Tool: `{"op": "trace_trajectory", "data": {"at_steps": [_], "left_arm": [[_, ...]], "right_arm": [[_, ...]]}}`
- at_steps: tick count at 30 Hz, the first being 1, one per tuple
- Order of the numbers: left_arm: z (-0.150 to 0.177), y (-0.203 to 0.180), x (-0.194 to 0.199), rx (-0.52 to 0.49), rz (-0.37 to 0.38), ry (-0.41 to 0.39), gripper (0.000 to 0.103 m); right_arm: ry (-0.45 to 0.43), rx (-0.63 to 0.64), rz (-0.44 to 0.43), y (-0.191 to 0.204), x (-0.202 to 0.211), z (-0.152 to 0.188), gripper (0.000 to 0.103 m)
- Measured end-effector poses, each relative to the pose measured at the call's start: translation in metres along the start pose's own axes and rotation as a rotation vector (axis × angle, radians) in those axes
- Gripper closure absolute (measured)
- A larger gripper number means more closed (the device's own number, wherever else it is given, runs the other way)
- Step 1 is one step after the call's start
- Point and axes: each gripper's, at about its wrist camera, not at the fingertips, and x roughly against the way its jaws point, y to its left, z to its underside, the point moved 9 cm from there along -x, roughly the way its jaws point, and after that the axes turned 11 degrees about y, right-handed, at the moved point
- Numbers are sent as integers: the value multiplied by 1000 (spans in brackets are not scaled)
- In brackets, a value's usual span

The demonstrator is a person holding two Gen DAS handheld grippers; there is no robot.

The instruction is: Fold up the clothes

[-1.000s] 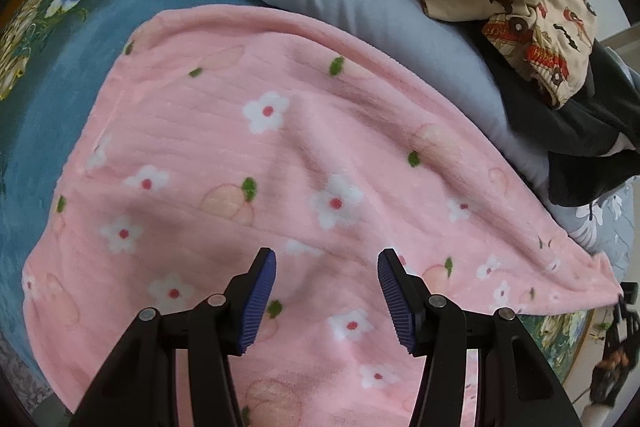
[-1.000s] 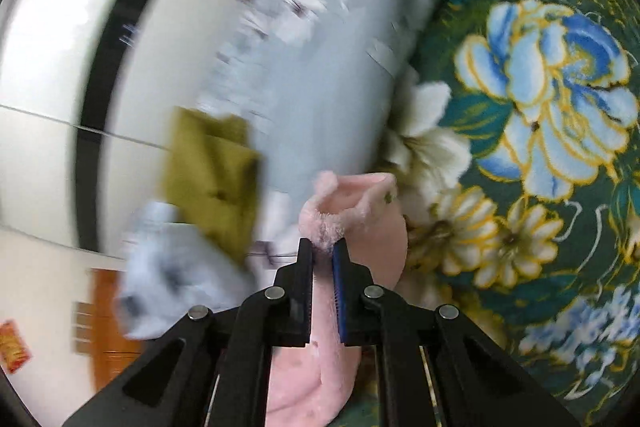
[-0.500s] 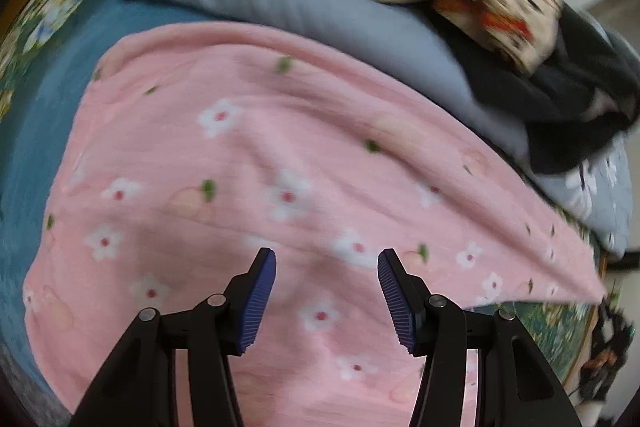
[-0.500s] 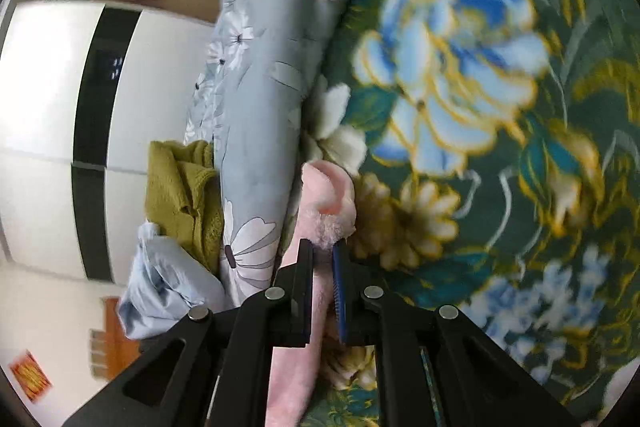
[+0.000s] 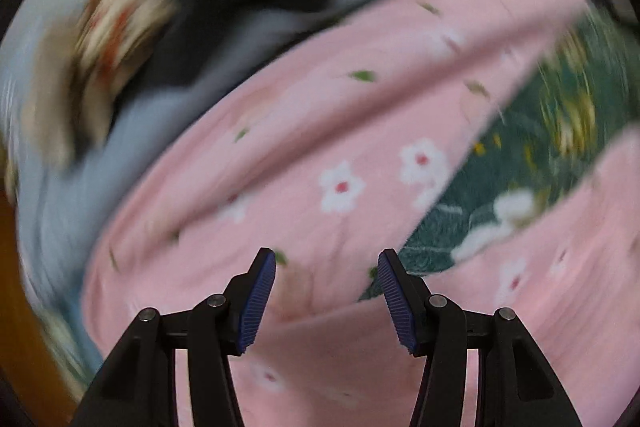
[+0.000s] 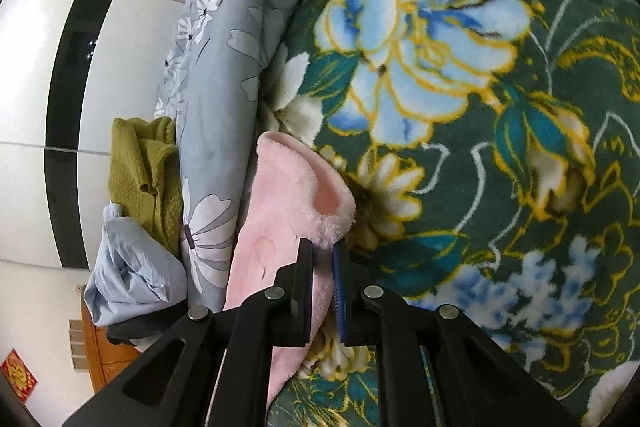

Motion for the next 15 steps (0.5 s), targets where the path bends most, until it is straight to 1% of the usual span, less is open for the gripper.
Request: {"op": "trace_trajectory", "data": {"at_steps": [1, 2, 3, 5, 8, 10, 11, 12, 13, 15], "left_arm": [[-1, -4, -7, -48, -25, 11, 46], [-1, -5, -14, -69, -42, 28, 46], [-1, -5, -20, -80, -46, 40, 46], [1, -7, -27, -89, -24, 50, 48], [3, -11, -32, -109, 20, 50, 63], [4, -12, -33, -122, 32, 46, 81], [4, -13, -33, -127, 37, 45, 85], [5, -13, -33, -129, 43, 43, 92], [5, -13, -30, -123, 60, 37, 95], [8, -11, -19, -98, 127, 15, 96]], "right_arm": [[2, -1, -2, 0, -1, 0, 94], [4, -2, -5, 0, -2, 0, 94], [6, -3, -7, 0, -4, 1, 94], [13, -4, -2, 1, -7, 0, 94], [21, -4, 2, -1, -7, 0, 93], [24, -5, 1, -3, -7, 0, 93], [26, -6, 2, -3, -7, 0, 93], [27, -6, 1, -3, -8, 0, 93], [28, -7, 0, -3, -8, 0, 93], [22, -10, -3, -2, -7, -2, 93]]}}
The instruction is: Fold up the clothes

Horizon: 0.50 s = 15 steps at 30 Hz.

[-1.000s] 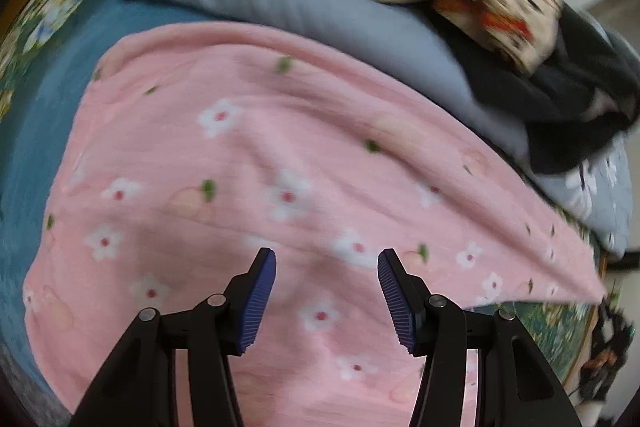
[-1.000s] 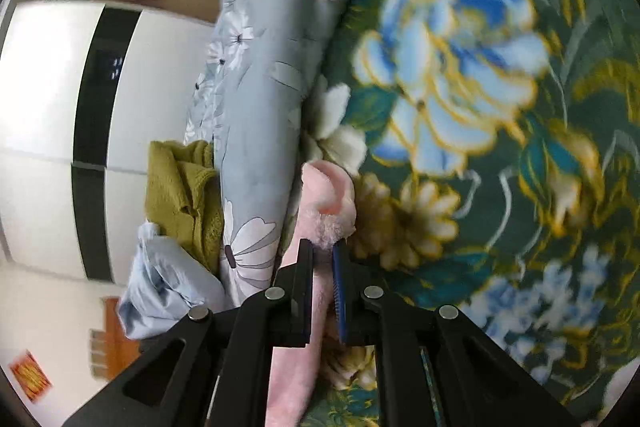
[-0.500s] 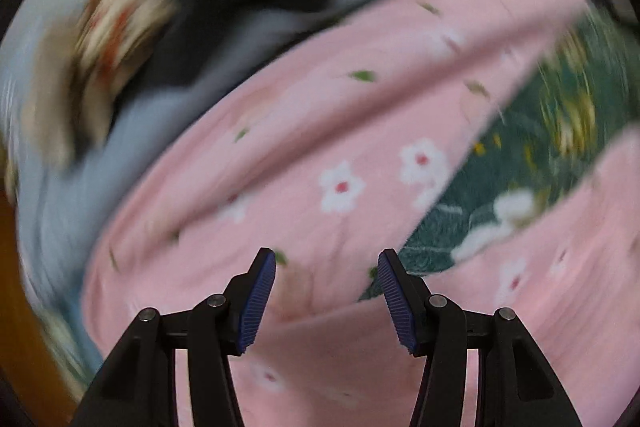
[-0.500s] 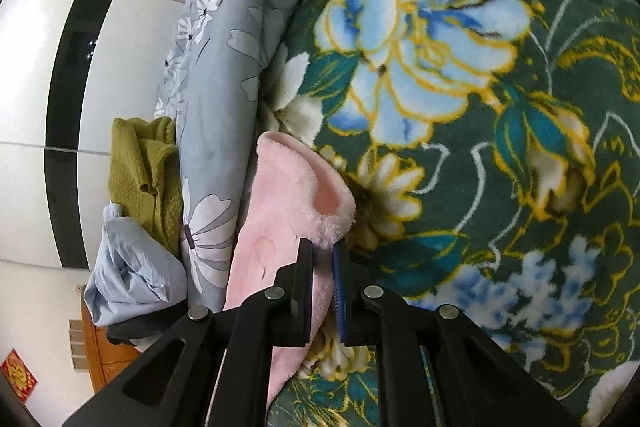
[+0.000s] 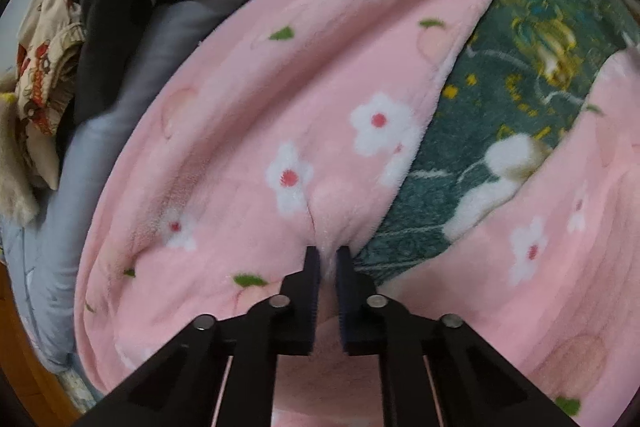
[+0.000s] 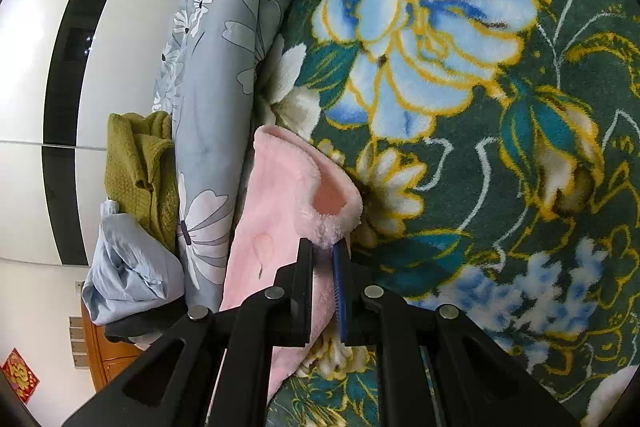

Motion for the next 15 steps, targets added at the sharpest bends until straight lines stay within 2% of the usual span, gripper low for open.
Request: {"op": "trace_trajectory", "data": {"at_steps": [2, 6, 8, 11, 13, 15], "left_arm": [[4, 0, 12, 14, 47, -25, 96], [17, 0, 7, 31, 68, 4, 96], [22, 0, 5, 49, 79, 14, 96], [18, 8, -2, 136, 106, 3, 94], [17, 16, 0, 215, 164, 6, 92], [21, 28, 12, 288, 227, -26, 86]], "right_arm": [[-18, 0, -15, 3, 5, -2, 93], [-46, 13, -7, 4, 12, -5, 93], [-34, -24, 9, -7, 5, -4, 93], [-27, -65, 6, -16, -2, -2, 93], [-25, -73, -2, -18, -2, -1, 93], [-26, -68, -13, -16, 1, -1, 89]]}}
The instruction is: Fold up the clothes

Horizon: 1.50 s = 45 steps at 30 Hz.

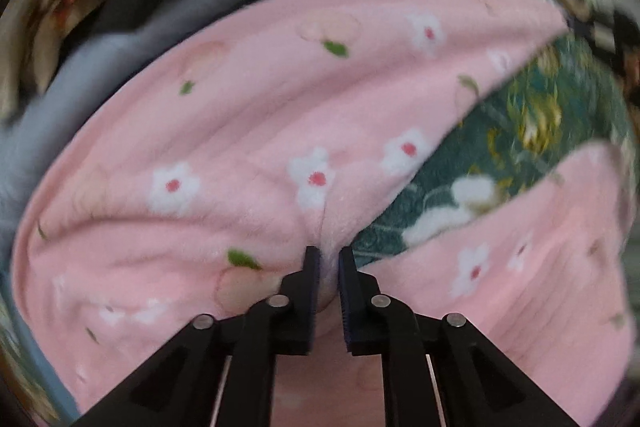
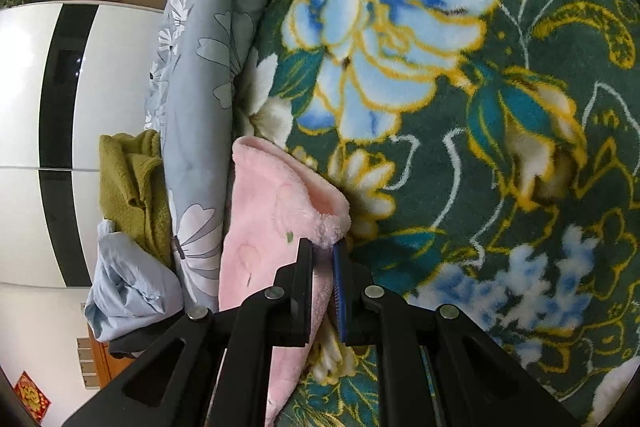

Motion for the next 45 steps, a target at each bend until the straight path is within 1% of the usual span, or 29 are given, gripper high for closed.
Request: {"op": "trace_trajectory", "data": {"at_steps": [1, 2, 3, 4, 5, 6, 7, 9, 10, 12, 14, 17, 18, 19, 22, 24, 29, 32, 34, 35, 36, 37, 39, 42, 45], "left_arm": [[2, 7, 9, 39, 27, -23, 80], [5, 17, 21, 87, 38, -53, 76], [8, 27, 32, 135, 50, -82, 72], [13, 40, 45, 193, 57, -120, 72], [26, 58, 62, 271, 59, -169, 71], [48, 81, 78, 357, 63, -212, 69], [71, 111, 90, 455, 67, -246, 65], [118, 160, 106, 654, 67, -293, 63], [141, 181, 109, 743, 62, -307, 62], [179, 207, 97, 881, 32, -304, 62], [230, 233, 89, 1013, 8, -299, 62], [295, 253, 84, 1150, 50, -317, 58], [313, 258, 79, 1193, 69, -322, 53], [323, 259, 69, 1227, 94, -321, 50], [340, 255, 31, 1293, 186, -307, 48], [351, 255, 15, 1326, 201, -288, 48], [366, 253, -10, 1386, 283, -266, 48], [368, 254, -11, 1399, 349, -298, 48], [367, 253, -11, 1401, 386, -318, 53], [366, 253, -11, 1398, 400, -325, 58], [363, 252, -12, 1390, 401, -326, 70], [362, 250, -12, 1380, 390, -320, 79], [361, 248, -8, 1361, 367, -309, 88], [358, 248, -8, 1363, 376, -314, 88], [356, 249, -9, 1370, 403, -320, 88]], "right_arm": [[-6, 11, -7, 3, 3, 0, 88], [-12, 22, -15, 7, 7, 1, 83], [-31, 30, -15, 10, 14, 3, 74], [-50, 38, -15, 13, 22, 5, 70], [-69, 46, -15, 15, 30, 7, 67], [-88, 55, -15, 18, 38, 10, 67], [-102, 75, -33, 22, 49, 19, 67], [-119, 104, -22, 21, 65, 35, 63], [-126, 115, -6, 17, 73, 44, 62], [-125, 113, 16, 0, 89, 65, 61], [-128, 92, 26, -19, 103, 86, 61], [-141, 29, 23, -51, 123, 119, 61], [-146, 8, 22, -62, 129, 130, 60], [-142, -2, 21, -67, 132, 139, 59], [-131, -32, 17, -83, 138, 167, 58], [-123, -45, 21, -90, 139, 185, 58], [-117, -72, 33, -111, 150, 225, 58], [-126, -118, 52, -132, 161, 243, 58], [-131, -137, 59, -142, 165, 250, 58], [-131, -147, 62, -147, 167, 254, 57], [-132, -156, 65, -153, 169, 258, 57], [-130, -164, 68, -158, 170, 262, 57], [-124, -181, 73, -168, 170, 269, 56], [-88, -199, 60, -177, 160, 279, 55], [-41, -219, 48, -185, 141, 289, 55]]}}
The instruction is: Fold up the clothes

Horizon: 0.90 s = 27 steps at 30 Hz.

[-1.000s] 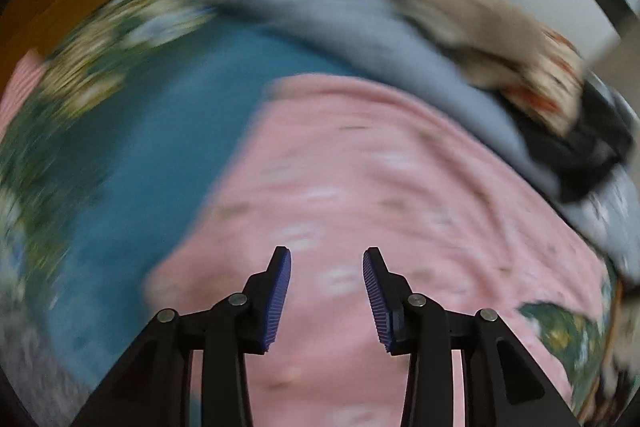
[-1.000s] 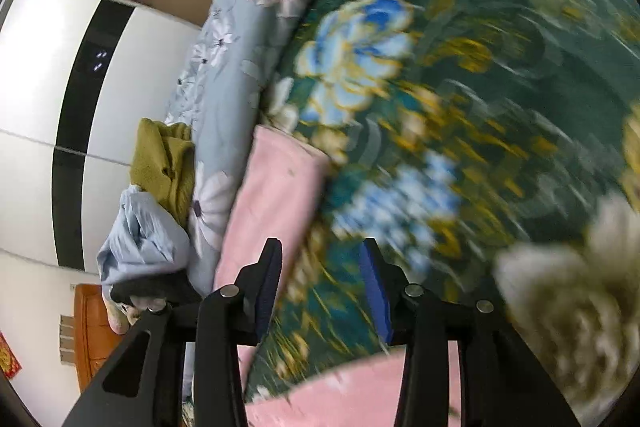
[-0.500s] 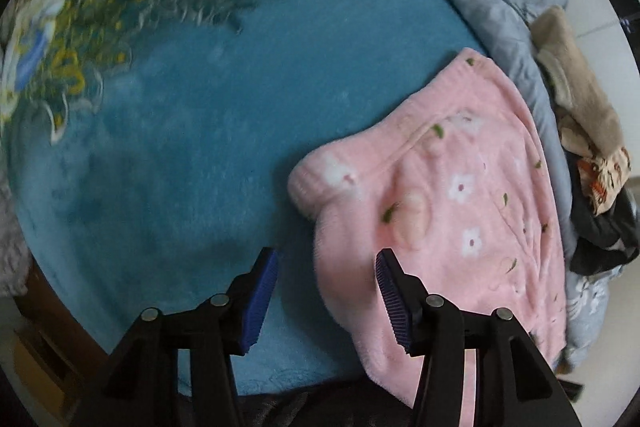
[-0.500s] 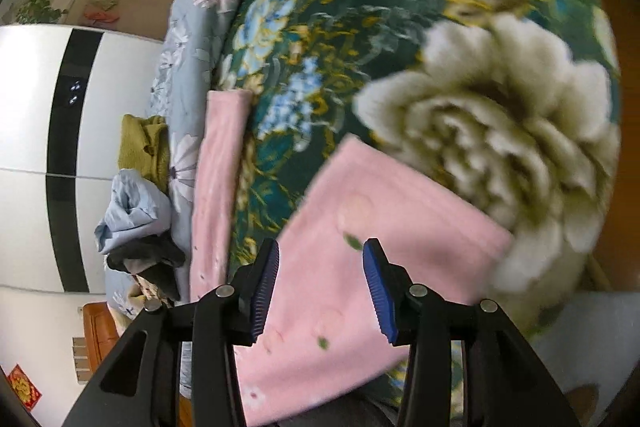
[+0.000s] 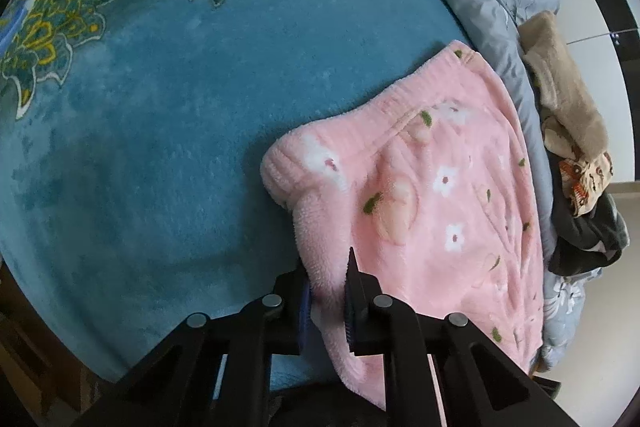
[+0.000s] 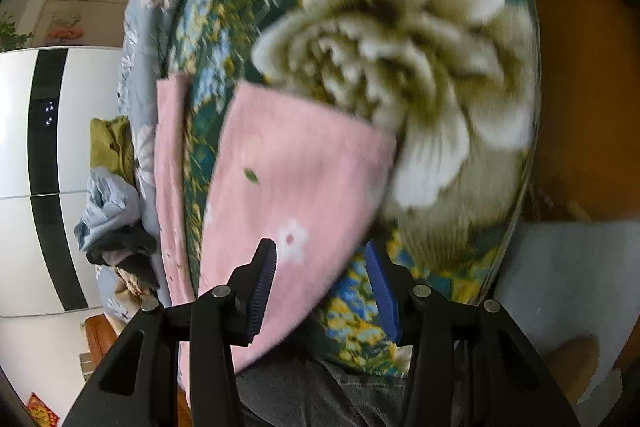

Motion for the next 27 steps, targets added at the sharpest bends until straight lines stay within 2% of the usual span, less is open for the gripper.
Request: {"op": "trace_trajectory", "data": {"at_steps": [4, 13, 14, 16, 17, 18, 22, 27], "left_arm": [[1, 2, -3, 33, 14, 17, 88], [6, 2, -12, 79, 14, 57, 87], [6, 1, -12, 81, 19, 55, 87], [5, -2, -11, 86, 27, 50, 88], [4, -3, -10, 89, 27, 45, 88], [3, -5, -8, 94, 31, 37, 89], [-5, -19, 11, 91, 73, -21, 96], [-21, -55, 61, 30, 160, -136, 97]], "right_arm": [[46, -29, -29, -7, -25, 8, 55], [45, -149, -201, -13, -55, 9, 55], [37, -161, -226, -14, -55, 9, 58], [30, -168, -261, -11, -55, 8, 72], [26, -170, -281, -8, -55, 7, 86], [18, -162, -298, -2, -52, 5, 93], [-14, -103, -345, 29, -37, -8, 95], [-78, 3, -460, 92, 5, -31, 97]]}}
